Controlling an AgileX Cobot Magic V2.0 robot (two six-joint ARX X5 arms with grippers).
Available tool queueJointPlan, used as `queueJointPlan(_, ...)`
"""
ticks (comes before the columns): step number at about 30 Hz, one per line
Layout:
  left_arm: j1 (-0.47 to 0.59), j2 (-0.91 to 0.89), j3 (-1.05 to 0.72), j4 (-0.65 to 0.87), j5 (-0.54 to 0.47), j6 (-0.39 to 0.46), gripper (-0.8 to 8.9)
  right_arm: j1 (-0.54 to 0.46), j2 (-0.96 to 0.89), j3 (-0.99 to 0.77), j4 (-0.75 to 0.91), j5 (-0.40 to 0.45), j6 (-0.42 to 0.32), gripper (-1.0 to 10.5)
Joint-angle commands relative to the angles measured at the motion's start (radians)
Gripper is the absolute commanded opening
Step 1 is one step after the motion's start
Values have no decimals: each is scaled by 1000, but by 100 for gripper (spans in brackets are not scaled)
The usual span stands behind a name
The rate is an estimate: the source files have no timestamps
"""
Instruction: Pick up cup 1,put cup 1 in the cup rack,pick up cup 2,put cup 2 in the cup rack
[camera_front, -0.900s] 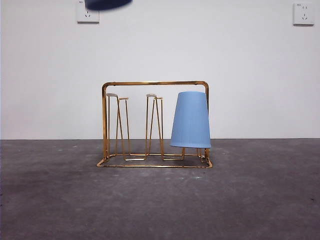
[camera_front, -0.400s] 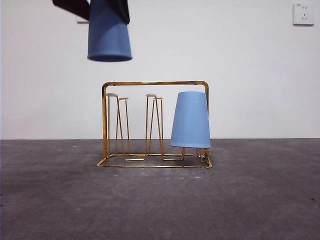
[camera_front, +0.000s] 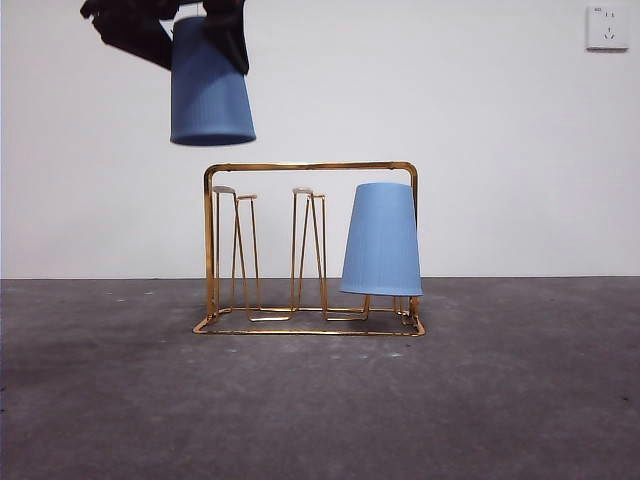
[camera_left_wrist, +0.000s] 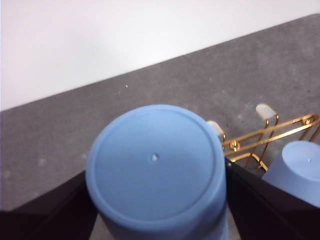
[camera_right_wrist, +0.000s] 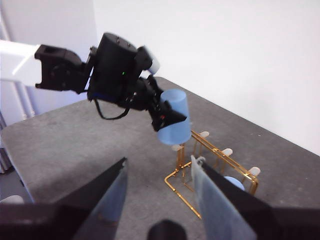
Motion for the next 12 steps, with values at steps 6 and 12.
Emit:
queueJointPlan(6,2,12,-141,126,12,-33,-8,0,-2,-3,20,13,-14,217)
queueJointPlan(12,2,24,-196,209,37,-36,-8,0,-2,-3,29,13,-14,217)
